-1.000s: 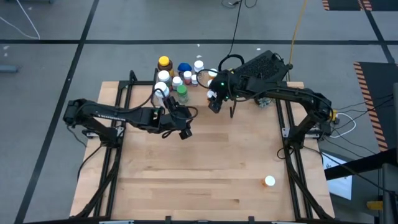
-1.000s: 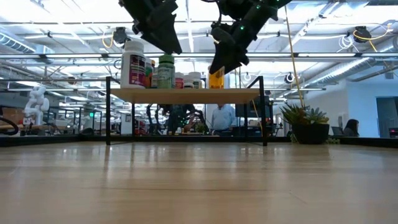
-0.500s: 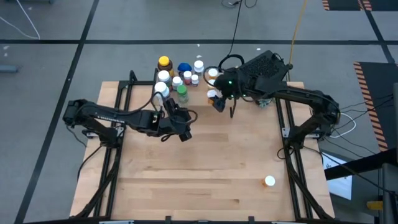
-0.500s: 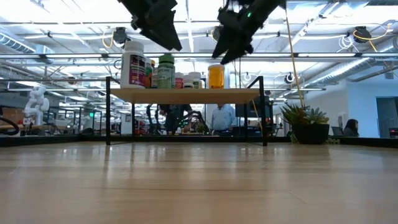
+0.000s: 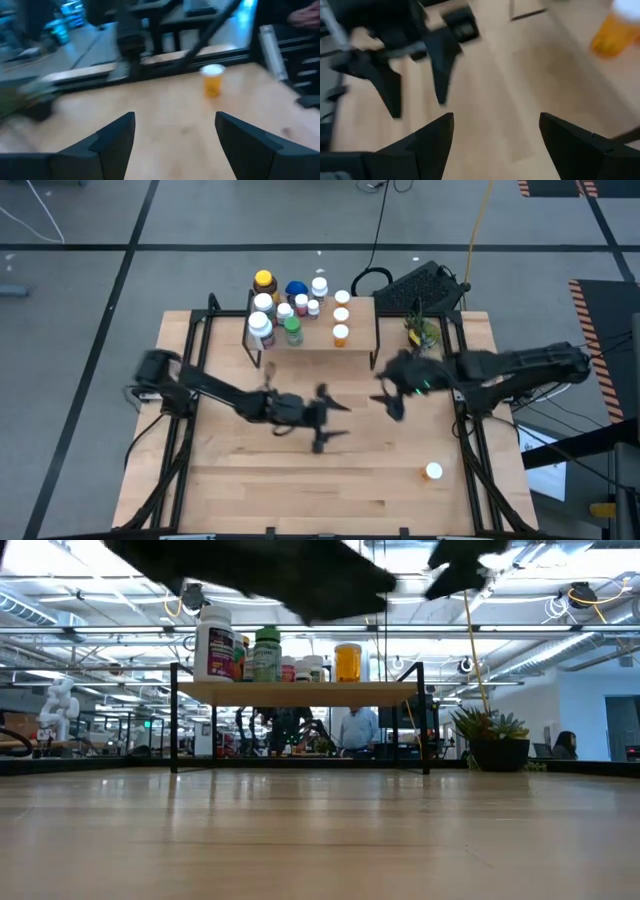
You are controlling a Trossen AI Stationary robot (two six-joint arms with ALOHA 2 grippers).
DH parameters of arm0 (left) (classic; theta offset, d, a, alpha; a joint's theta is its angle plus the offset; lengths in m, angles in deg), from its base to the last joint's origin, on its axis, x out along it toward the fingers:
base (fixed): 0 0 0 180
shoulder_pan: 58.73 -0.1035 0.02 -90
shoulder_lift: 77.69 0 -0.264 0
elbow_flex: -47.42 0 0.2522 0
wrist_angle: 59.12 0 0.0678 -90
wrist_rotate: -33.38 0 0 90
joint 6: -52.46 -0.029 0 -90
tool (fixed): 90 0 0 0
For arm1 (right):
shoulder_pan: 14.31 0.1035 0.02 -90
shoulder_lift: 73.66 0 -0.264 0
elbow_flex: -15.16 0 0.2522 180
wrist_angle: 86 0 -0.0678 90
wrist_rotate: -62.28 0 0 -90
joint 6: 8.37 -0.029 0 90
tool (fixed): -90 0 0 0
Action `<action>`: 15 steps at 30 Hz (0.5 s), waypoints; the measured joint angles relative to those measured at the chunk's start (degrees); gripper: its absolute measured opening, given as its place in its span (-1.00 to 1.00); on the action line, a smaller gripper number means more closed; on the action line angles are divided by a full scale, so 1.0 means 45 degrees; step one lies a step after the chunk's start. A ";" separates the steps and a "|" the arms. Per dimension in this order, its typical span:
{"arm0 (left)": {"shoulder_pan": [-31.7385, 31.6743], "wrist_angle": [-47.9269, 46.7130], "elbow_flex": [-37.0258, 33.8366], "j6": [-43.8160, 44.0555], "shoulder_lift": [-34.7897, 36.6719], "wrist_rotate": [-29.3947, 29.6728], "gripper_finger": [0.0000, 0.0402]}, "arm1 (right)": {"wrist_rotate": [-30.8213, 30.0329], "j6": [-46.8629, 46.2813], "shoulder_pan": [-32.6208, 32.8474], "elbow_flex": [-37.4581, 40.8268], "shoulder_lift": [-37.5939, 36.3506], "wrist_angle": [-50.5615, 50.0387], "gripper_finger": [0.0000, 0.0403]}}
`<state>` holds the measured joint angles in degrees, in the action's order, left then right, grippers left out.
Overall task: Pick and place medicine bottles onto shelf by color
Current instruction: Put the orange pill bottle on the shelf
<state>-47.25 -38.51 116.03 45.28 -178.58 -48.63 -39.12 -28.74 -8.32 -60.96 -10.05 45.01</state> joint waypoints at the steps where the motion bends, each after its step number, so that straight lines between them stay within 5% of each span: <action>1: 0.0071 0.0308 0.0593 -0.0036 -0.0767 -0.0302 0.38 | -0.0140 -0.0483 0.0507 0.0295 -0.0325 -0.0034 0.42; 8: 0.0179 -0.0267 0.6303 0.0294 -0.5773 -0.1755 0.40 | -0.1085 -0.3458 0.3415 0.2357 -0.1982 -0.0249 0.42; 15: 0.0926 -0.0080 1.0712 0.0331 -0.8925 -0.1959 0.58 | -0.2756 -0.5595 0.6428 0.3505 -0.2384 0.0538 0.42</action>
<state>-43.09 -38.87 164.23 46.77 -218.74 -57.44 -51.52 -53.92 20.61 -45.19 -20.78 47.43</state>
